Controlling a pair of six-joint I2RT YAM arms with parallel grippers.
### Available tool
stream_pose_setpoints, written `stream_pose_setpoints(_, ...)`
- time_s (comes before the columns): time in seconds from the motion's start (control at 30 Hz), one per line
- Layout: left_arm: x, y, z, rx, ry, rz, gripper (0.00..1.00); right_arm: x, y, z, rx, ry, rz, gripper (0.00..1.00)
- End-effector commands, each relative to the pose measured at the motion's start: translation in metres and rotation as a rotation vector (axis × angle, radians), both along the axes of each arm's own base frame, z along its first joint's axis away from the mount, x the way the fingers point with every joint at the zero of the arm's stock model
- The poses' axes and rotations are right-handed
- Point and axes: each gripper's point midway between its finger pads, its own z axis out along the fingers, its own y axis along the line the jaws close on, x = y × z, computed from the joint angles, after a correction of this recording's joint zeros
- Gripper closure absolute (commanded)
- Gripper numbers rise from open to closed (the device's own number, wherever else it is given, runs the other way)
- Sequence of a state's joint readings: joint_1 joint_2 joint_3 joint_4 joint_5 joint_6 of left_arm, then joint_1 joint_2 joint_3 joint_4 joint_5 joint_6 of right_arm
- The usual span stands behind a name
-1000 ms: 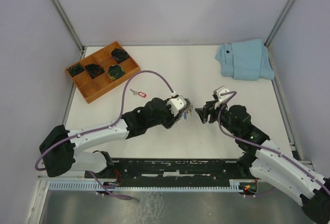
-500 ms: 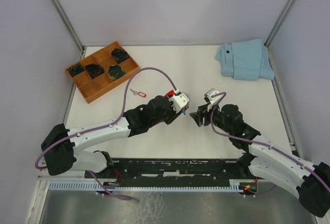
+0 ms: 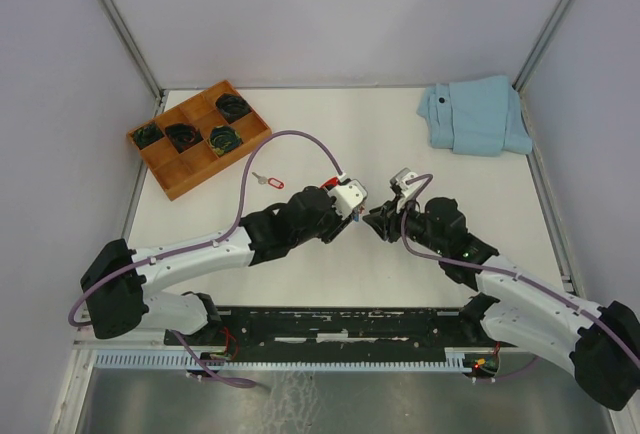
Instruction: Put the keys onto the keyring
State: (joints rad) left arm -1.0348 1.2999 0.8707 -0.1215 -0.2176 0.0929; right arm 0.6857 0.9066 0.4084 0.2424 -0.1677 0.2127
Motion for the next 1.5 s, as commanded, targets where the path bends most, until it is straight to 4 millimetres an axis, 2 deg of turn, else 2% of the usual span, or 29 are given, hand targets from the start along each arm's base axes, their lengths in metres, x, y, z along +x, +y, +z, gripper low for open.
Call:
stream_pose_setpoints(0.0,0.005,-0.020,0.040,-0.136,-0.040,0.009,0.97,0.004,0.017,0.038,0.094,-0.073,0.052,0.66)
stream_pose_setpoints(0.5,-0.001,-0.027,0.044,-0.159,-0.030,-0.020,0.97,0.004,0.027,0.031,0.087,-0.062,0.099,0.76)
stream_pose_setpoints(1.17,-0.007,-0.031,0.047,-0.175,-0.029,-0.039,0.97,0.008,0.033,0.023,0.077,-0.060,0.118,0.78)
stream_pose_setpoints(1.47,-0.005,-0.025,0.044,-0.162,-0.042,-0.014,0.97,-0.003,0.021,0.013,-0.001,-0.072,0.133,0.78)
